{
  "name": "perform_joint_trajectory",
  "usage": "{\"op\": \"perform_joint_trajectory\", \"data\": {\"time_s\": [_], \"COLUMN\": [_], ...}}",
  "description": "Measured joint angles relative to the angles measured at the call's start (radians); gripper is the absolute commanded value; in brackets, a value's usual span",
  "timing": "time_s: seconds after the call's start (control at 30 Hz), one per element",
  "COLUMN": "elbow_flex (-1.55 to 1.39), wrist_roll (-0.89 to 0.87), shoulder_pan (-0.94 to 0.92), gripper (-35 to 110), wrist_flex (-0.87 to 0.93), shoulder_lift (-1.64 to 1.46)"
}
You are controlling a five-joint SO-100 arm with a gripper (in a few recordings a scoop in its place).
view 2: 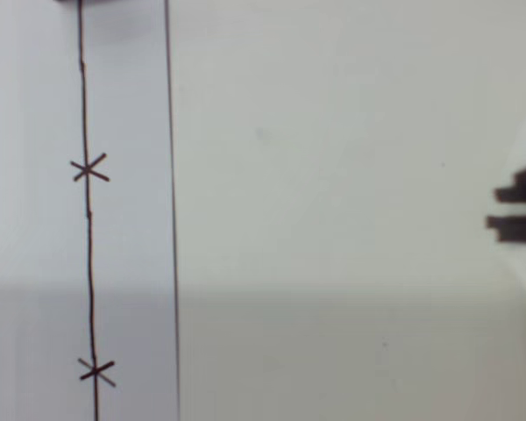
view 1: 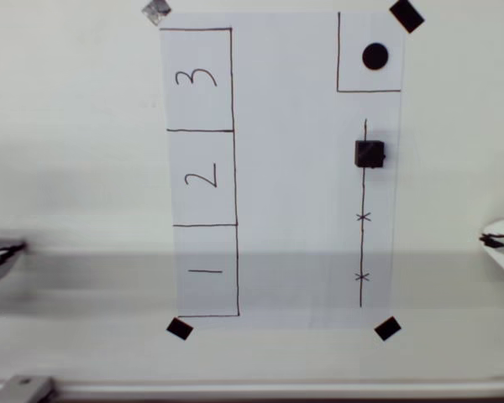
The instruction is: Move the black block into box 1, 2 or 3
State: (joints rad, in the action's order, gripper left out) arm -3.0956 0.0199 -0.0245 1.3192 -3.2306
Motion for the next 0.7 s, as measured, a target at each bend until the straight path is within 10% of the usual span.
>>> {"op": "perform_joint_trajectory", "data": {"time_s": [0.7], "elbow_flex": [0.000], "wrist_roll": [-0.020], "shoulder_pan": [0.034], "gripper": [3], "wrist_flex": [-0.084], "shoulder_lift": [0.104]}}
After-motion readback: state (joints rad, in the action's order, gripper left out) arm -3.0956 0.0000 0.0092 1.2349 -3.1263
